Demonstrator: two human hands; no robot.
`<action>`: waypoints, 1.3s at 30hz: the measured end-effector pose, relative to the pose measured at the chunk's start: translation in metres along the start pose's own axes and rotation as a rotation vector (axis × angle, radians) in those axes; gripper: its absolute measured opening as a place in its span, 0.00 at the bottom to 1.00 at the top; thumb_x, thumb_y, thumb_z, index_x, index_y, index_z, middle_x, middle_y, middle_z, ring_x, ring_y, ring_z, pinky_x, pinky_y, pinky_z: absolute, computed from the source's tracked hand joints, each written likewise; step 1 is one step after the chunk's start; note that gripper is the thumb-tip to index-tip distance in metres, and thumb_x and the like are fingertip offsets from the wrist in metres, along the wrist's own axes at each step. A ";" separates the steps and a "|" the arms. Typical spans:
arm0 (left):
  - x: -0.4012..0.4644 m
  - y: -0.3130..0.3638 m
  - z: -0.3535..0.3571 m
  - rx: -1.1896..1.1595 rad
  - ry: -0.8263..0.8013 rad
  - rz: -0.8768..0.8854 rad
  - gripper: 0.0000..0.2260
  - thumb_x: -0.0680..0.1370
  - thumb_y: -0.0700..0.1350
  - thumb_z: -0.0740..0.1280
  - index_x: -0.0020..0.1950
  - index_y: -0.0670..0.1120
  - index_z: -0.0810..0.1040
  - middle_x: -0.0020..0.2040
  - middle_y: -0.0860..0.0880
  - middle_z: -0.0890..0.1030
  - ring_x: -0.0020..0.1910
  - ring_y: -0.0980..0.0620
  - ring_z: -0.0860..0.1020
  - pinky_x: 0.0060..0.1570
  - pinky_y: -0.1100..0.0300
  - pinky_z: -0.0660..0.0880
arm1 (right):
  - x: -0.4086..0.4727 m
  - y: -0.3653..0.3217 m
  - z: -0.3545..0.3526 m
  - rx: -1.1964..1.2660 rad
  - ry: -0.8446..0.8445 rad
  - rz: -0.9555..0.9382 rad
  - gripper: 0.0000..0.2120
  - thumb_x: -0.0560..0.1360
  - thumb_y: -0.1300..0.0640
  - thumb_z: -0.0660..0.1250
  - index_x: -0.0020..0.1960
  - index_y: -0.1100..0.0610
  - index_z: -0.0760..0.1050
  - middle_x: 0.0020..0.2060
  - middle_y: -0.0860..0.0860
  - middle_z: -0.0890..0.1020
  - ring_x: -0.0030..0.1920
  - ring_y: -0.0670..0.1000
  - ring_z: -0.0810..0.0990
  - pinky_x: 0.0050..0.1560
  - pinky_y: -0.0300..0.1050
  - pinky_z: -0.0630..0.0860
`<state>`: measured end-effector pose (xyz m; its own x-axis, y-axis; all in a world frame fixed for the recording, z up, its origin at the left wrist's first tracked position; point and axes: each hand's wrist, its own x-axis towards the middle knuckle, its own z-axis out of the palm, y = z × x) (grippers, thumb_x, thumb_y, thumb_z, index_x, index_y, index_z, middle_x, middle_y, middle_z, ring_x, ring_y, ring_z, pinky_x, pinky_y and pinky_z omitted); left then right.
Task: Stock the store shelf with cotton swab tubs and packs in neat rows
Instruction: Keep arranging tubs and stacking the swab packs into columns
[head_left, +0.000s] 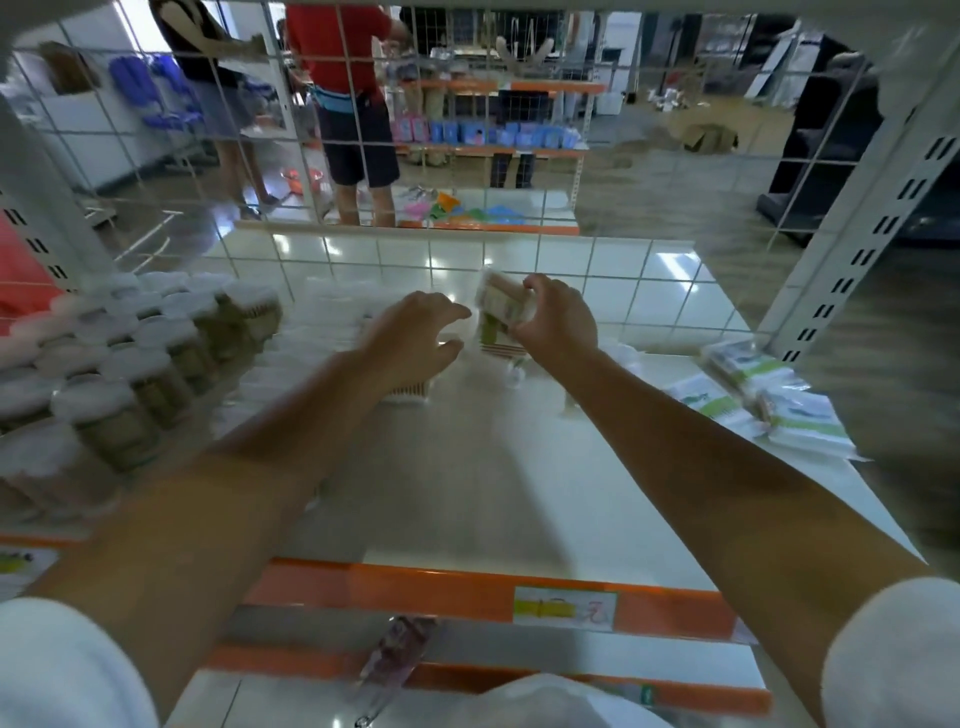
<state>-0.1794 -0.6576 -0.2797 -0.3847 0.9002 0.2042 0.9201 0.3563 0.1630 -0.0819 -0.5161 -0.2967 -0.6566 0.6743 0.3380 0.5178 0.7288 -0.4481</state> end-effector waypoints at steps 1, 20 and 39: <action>-0.001 0.001 0.001 -0.002 -0.001 -0.008 0.20 0.78 0.45 0.63 0.69 0.45 0.69 0.66 0.44 0.72 0.65 0.45 0.68 0.60 0.55 0.65 | 0.000 0.001 0.001 0.001 0.004 -0.003 0.20 0.70 0.57 0.69 0.62 0.59 0.72 0.55 0.56 0.78 0.55 0.56 0.75 0.52 0.49 0.74; 0.011 0.027 -0.009 -0.708 0.097 -0.176 0.39 0.69 0.42 0.75 0.74 0.50 0.57 0.56 0.50 0.75 0.56 0.51 0.75 0.51 0.59 0.74 | -0.034 0.002 -0.029 1.155 -0.061 0.272 0.18 0.70 0.71 0.68 0.58 0.60 0.73 0.46 0.54 0.80 0.43 0.49 0.79 0.36 0.34 0.74; 0.013 0.047 -0.003 -0.989 0.169 -0.232 0.38 0.68 0.42 0.75 0.73 0.50 0.60 0.56 0.46 0.78 0.48 0.51 0.79 0.47 0.51 0.80 | -0.041 0.014 -0.036 1.469 -0.287 0.342 0.15 0.74 0.71 0.62 0.57 0.58 0.73 0.47 0.55 0.81 0.41 0.53 0.83 0.40 0.44 0.79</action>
<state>-0.1417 -0.6300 -0.2662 -0.6210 0.7611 0.1875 0.3792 0.0823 0.9217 -0.0282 -0.5291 -0.2866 -0.7925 0.6088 -0.0365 -0.2074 -0.3253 -0.9226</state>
